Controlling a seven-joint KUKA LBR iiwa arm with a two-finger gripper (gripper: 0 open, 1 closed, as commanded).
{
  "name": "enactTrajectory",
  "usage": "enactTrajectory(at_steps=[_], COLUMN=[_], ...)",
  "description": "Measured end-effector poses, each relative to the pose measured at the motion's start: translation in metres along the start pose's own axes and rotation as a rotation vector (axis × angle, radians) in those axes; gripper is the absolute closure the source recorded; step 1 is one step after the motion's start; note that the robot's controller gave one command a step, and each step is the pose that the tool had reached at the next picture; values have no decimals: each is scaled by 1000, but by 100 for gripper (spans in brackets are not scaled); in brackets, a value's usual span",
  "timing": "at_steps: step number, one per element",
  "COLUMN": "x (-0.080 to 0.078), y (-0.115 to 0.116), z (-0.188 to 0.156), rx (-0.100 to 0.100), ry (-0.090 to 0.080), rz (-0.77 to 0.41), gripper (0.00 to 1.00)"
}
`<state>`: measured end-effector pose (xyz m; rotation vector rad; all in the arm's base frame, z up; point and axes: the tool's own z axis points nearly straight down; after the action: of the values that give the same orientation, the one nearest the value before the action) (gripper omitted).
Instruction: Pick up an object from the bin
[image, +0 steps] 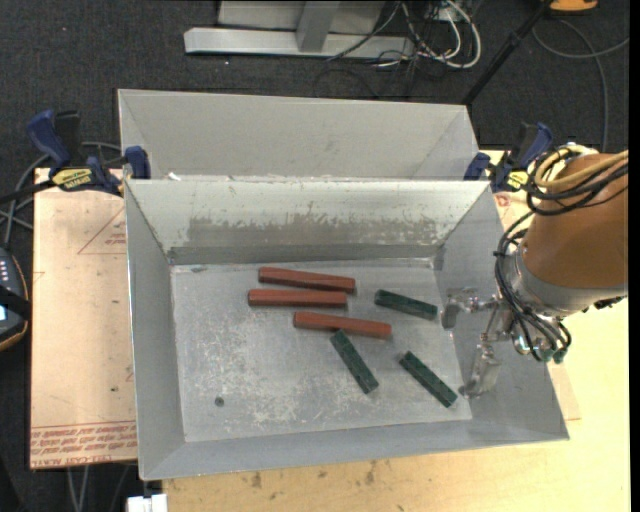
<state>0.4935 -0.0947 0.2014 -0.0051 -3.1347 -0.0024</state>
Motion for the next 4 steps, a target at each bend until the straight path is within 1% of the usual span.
enactTrajectory(at_steps=[1, 2, 3, 4], x=[-3, -36, -5, -4], y=[8, -21, -22, -22], z=[135, 83, 131, 131], rx=[0, 3, 1, 1], ry=[-10, -17, -13, -9], rz=[33, 51, -86, -90], gripper=[0, 0, 0, 100])
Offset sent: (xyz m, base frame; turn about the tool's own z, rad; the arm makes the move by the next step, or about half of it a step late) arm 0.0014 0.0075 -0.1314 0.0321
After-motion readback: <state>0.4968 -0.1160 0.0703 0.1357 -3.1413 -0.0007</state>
